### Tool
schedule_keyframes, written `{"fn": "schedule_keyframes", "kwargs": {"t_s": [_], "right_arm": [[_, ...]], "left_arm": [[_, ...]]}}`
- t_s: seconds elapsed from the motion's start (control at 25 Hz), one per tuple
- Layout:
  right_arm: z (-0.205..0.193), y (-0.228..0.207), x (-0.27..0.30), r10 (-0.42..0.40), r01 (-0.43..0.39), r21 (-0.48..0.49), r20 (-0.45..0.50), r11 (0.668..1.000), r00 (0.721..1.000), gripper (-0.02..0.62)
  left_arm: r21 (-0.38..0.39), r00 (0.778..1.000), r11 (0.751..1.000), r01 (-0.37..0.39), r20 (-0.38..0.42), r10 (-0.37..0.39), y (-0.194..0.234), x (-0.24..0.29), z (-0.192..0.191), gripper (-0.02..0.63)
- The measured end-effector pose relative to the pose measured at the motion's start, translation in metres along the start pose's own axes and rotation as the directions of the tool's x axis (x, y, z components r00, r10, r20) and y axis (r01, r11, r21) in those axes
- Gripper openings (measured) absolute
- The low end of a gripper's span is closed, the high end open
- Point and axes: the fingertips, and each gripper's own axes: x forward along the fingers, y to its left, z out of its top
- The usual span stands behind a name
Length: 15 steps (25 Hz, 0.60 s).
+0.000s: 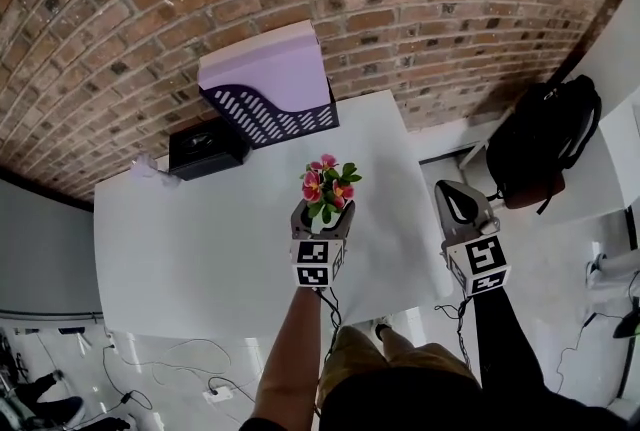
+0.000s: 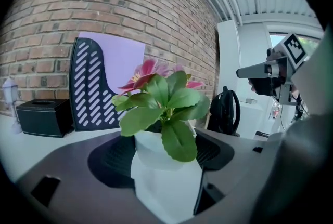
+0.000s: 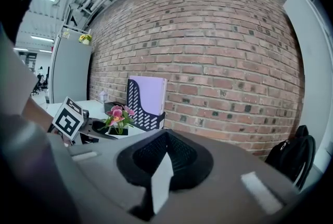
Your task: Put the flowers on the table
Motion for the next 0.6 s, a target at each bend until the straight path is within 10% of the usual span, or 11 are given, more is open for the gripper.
{"fn": "schedule_keyframes", "kwargs": {"t_s": [0.6], "right_arm": [[-0.006, 0.019, 0.006, 0.014, -0.015, -0.027, -0.027, 1.0, 1.0, 0.0]], "left_arm": [[-0.024, 0.995, 1.0, 0.019, -0.102, -0.022, 0.006, 0.021, -0.05, 0.342]]}}
